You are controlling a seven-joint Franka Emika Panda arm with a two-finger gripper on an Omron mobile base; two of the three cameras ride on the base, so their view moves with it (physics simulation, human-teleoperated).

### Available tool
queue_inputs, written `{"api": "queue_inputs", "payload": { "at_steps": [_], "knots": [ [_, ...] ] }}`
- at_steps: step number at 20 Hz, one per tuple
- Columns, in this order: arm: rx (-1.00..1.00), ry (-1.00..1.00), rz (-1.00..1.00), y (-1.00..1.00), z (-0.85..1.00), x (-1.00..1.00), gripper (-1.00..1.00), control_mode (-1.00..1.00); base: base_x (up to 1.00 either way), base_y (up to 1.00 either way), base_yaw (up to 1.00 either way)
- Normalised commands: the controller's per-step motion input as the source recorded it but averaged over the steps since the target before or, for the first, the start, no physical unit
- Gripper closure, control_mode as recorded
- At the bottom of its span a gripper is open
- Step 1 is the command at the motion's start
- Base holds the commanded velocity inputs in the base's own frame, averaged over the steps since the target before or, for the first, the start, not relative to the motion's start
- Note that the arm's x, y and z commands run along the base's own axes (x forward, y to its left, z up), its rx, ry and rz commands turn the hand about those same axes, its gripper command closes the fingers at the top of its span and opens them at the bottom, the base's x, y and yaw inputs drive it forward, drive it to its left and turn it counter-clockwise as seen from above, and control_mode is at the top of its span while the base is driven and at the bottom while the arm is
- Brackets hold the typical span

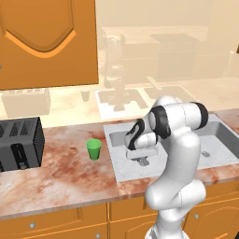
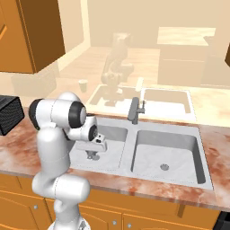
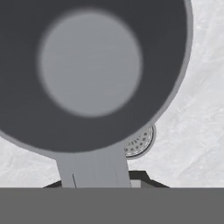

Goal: Move any existing items from the left basin to the right basin for drying. Then move the cup from the counter to the left basin of the sink for washing.

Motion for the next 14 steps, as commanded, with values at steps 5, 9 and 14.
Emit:
{"api": "queue_inputs", "payload": {
  "at_steps": [5, 9, 14],
  "knots": [
    [0.0, 0.0, 0.0, -0.29, 0.42, -0.08, 1.0, -1.0, 0.0, 0.0, 0.0],
    [0.0, 0.0, 0.0, -0.34, 0.51, -0.06, 1.0, -1.0, 0.0, 0.0, 0.0],
    [0.0, -0.02, 0.0, -0.24, 0.66, -0.09, 1.0, -1.0, 0.0, 0.0, 0.0]
  ]
}}
